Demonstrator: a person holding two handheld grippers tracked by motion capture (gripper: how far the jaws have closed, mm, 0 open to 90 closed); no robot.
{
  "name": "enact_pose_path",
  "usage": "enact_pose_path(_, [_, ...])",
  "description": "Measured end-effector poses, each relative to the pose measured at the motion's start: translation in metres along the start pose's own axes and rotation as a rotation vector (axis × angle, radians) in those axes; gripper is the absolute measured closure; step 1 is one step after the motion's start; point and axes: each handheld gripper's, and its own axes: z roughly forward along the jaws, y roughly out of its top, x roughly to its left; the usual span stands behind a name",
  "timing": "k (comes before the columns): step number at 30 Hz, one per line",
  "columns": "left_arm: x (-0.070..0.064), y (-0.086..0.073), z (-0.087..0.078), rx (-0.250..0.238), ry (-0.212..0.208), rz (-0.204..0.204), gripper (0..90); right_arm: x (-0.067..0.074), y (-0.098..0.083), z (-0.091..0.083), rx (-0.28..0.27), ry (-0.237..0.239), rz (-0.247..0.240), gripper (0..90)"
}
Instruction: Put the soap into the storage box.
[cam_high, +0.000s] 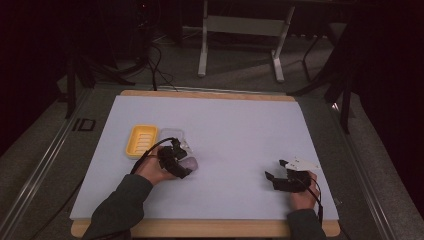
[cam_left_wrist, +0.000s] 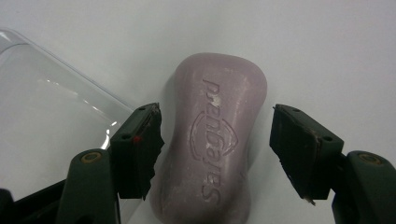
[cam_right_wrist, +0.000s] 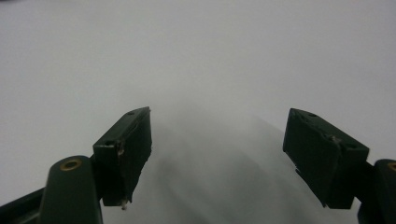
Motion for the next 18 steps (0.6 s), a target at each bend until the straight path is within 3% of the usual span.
enact_pose_path(18, [0.003, 0.012, 0.015, 0.126, -0.027, 0.055, 41.7, 0.001, 0.000, 0.000, 0.006, 0.001, -0.005, 22.4])
